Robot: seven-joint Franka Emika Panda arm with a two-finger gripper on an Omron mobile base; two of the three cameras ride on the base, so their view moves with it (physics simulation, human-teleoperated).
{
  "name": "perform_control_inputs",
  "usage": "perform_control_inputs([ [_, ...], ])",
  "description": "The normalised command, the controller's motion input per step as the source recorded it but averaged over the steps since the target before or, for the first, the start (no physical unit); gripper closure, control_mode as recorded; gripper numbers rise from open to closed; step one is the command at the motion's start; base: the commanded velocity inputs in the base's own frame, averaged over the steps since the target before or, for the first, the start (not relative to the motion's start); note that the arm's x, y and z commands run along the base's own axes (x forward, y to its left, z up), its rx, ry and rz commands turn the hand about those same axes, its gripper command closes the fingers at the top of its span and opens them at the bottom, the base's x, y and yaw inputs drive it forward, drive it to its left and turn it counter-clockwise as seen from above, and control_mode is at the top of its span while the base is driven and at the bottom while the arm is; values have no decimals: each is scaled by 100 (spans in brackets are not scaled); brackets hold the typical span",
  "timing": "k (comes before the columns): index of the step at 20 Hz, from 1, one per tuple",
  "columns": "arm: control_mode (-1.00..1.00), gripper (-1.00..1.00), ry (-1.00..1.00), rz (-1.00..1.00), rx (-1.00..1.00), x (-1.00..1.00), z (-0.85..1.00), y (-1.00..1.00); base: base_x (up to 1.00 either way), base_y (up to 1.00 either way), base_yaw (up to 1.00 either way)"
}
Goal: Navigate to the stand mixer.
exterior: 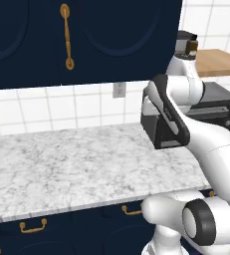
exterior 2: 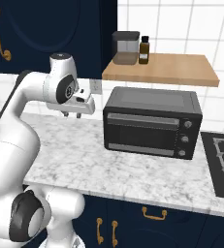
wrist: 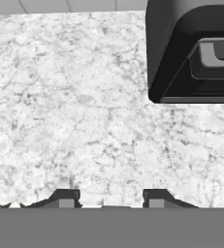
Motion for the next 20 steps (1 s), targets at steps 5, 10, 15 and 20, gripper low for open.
perform_control_inputs([
  [5, -100, -100, -1, 1, 0, -66, 0, 0, 0, 0, 0],
  [10, -100, -100, -4, 0, -2, -100, 0, 0, 0, 0, 0],
  [15, 100, -100, -3, 0, 0, -72, 0, -2, -16, 0, 0],
  [20, 100, -100, 0, 0, 0, 0, 0, 0, -34, -64, -31],
])
